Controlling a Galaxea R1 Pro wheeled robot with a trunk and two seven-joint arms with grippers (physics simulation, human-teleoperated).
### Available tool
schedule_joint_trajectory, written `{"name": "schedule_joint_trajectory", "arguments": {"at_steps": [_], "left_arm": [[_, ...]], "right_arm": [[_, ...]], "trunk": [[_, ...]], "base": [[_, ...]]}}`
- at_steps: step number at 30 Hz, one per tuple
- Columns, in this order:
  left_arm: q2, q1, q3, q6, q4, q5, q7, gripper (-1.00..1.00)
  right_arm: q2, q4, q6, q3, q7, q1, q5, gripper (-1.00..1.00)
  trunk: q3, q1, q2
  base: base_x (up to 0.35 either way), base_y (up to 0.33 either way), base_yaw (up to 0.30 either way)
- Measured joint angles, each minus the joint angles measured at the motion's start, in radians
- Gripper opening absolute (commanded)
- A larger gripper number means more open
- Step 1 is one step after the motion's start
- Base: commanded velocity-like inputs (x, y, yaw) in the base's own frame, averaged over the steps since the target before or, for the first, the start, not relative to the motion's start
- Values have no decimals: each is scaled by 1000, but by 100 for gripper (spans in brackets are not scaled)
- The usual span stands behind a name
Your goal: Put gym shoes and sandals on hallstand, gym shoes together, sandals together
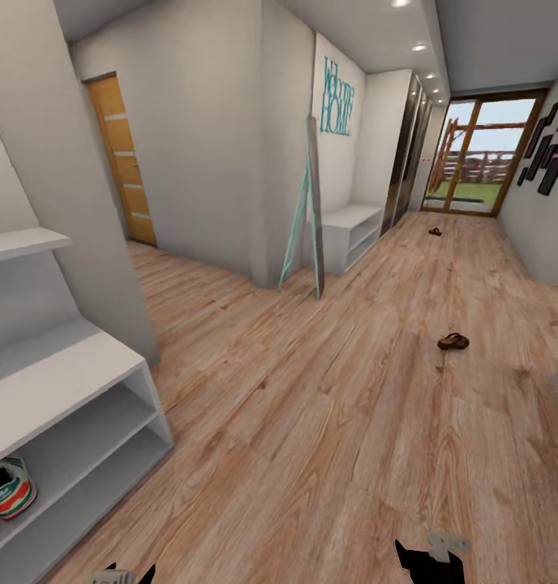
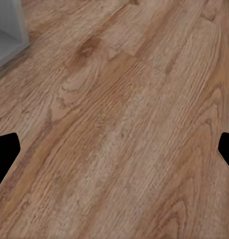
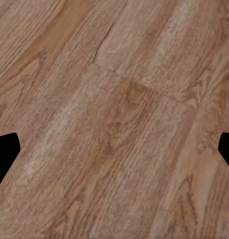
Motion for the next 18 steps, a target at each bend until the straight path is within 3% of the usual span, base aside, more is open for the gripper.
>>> {"name": "schedule_joint_trajectory", "arguments": {"at_steps": [18], "left_arm": [[0, 0, 0, 0, 0, 0, 0, 100]], "right_arm": [[1, 0, 0, 1, 0, 0, 0, 100]], "trunk": [[0, 0, 0]], "base": [[336, 0, -300]]}}
